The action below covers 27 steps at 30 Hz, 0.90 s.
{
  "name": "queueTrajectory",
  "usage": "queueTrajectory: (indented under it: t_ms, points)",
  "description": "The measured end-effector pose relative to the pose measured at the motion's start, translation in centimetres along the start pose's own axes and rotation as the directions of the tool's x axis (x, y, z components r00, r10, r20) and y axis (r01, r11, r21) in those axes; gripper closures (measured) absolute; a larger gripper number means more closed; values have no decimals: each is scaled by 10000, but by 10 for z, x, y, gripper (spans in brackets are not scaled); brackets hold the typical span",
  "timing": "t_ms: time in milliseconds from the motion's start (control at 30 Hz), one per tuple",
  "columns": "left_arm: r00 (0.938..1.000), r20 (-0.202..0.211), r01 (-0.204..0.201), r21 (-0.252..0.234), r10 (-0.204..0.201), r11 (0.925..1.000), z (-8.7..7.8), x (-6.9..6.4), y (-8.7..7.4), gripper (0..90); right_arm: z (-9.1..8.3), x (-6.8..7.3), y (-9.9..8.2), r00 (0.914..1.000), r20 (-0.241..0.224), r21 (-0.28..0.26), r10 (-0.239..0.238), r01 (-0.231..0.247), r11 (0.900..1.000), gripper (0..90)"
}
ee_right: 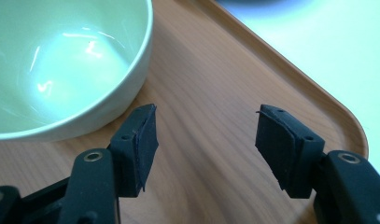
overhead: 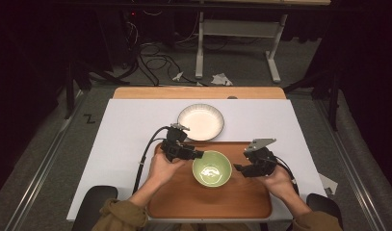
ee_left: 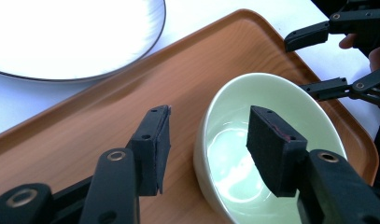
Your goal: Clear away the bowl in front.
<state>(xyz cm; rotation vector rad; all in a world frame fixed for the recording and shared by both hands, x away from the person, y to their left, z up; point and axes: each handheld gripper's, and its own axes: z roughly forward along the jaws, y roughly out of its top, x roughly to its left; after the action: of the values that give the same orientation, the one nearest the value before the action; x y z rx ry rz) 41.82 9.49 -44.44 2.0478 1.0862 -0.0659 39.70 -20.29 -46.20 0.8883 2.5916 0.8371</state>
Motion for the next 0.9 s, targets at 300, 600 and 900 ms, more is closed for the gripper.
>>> queueTrajectory:
  t_ms: [300, 600, 900]
  points:
    - [9998, -172, -80, -195, 77, 9998, -16, 2, -3, 489, -1, -1, 0, 10000, -8, -23, 13, -13, 10000, 389]
    - [9991, -404, -121, -364, 106, 9993, -27, 3, -9, 486, 0, -1, 0, 10000, -5, -17, 20, -20, 10000, 389]
    - [9982, -587, -113, -506, 83, 9987, -32, 4, -20, 486, 0, -1, 0, 10000, 1, -3, 73, -73, 10000, 389]
